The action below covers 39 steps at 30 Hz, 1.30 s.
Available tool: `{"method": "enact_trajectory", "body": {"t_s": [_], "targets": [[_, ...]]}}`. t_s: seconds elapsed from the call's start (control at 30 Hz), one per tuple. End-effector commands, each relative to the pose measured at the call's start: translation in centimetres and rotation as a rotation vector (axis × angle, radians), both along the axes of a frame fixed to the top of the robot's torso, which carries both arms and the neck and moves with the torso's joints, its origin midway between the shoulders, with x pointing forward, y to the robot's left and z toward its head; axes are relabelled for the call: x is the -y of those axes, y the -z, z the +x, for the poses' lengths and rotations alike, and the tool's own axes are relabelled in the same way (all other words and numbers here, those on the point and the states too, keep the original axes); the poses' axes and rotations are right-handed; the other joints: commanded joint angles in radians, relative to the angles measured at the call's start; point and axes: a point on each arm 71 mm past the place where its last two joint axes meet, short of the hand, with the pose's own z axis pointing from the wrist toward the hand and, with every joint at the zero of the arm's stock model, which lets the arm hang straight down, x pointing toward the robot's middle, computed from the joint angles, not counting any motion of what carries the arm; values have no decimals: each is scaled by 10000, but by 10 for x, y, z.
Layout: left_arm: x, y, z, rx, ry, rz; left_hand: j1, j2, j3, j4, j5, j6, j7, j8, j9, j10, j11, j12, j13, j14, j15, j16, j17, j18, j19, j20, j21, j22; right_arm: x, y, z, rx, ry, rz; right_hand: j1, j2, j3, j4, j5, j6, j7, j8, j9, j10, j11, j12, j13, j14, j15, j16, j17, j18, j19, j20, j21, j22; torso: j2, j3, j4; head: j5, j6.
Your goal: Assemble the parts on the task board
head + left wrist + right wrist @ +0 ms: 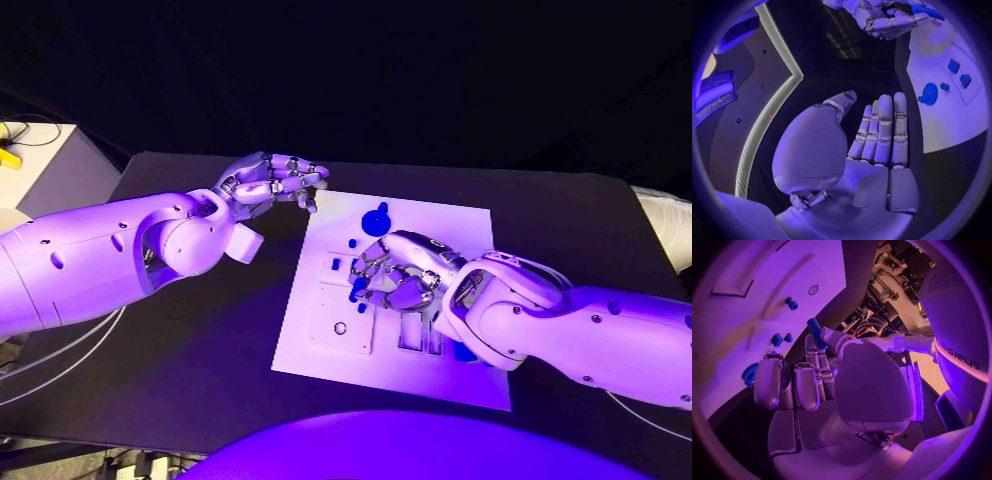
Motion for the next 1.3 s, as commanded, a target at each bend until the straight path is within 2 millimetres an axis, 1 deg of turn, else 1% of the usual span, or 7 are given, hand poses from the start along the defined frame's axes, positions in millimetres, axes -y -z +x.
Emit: {"method": "enact_trajectory", "body": {"t_s": [0.03, 0.27, 0.5, 0.57, 0.67, 0.77, 1.3], "targets": [[3, -1, -1, 45, 130, -174, 69, 55, -4, 53, -13, -68, -25, -26, -17, -60, 9, 54, 9, -3, 64, -52, -12, 129, 34, -2, -68, -9, -11, 5, -6, 939, -816, -426, -43, -12, 12, -40, 54, -72, 4, 71, 339, 187, -112, -14, -7, 221, -63, -44, 4, -84, -74, -15, -41, -1, -3, -1, 0, 53, 2], [3, -1, -1, 27, 146, -180, 97, 64, -5, 55, -10, -68, -29, -19, -16, -60, 5, 68, 15, -1, 60, -51, -10, 131, 46, -2, -80, -19, -20, 14, -10, 1284, -894, -720, -35, -11, 45, -100, 121, -93, 16, 79, 363, 186, -106, -50, -3, 227, -61, -31, 31, -87, -69, -15, -30, 16, 1, 12, -4, 107, 2], [4, -1, -1, 5, 173, -183, 93, 65, -9, 63, -11, -69, -28, -17, -16, -61, 6, 70, 16, -1, 61, -51, -10, 131, 48, -1, -84, -21, -22, 24, -14, 1307, -869, -1034, -38, -21, 51, -122, 143, -104, 27, 79, 370, 190, -103, -60, 0, 226, -59, -32, 25, -89, -64, -15, -21, 26, 4, 21, -18, 222, 2], [4, 0, -1, 0, 177, -182, 93, 65, -9, 63, -11, -69, -28, -17, -16, -61, 6, 70, 16, -1, 61, -51, -10, 131, 48, -1, -84, -21, -22, 26, -15, 1282, -887, -1094, -38, -21, 51, -122, 143, -104, 27, 79, 370, 190, -103, -60, 0, 226, -59, -32, 25, -89, -64, -15, -21, 26, -1, 23, -12, 229, 2], [4, 0, 0, -7, 178, -180, 93, 65, -9, 63, -11, -69, -28, -17, -16, -61, 6, 70, 16, -1, 61, -51, -10, 131, 48, -1, -84, -21, -23, 29, -17, 1239, -931, -1202, -42, -25, 52, -127, 148, -108, 32, 79, 373, 193, -101, -62, 2, 231, -58, -22, 48, -91, -61, -14, -13, 34, 1, 29, -12, 164, 2], [4, 0, 0, -12, 178, -177, 93, 65, -9, 63, -11, -69, -28, -17, -16, -61, 6, 70, 16, -1, 61, -51, -10, 131, 48, -1, -84, -21, -24, 31, -19, 1201, -981, -1316, -65, -49, 45, -140, 149, -116, 41, 80, 382, 202, -93, -71, 7, 233, -54, -18, 54, -93, -56, -12, -5, 43, 3, 27, -10, 150, 2], [4, 1, 0, -54, 187, -156, 93, 65, -9, 63, -11, -69, -28, -17, -16, -61, 6, 70, 16, -1, 61, -51, -10, 131, 48, -1, -84, -21, -29, 35, -25, 1073, -1117, -1461, -71, -58, 53, -164, 152, -118, 42, 86, 393, 214, -95, -80, 14, 232, -51, -21, 43, -97, -48, -10, 10, 60, -5, 3, -3, 241, 2]]}}
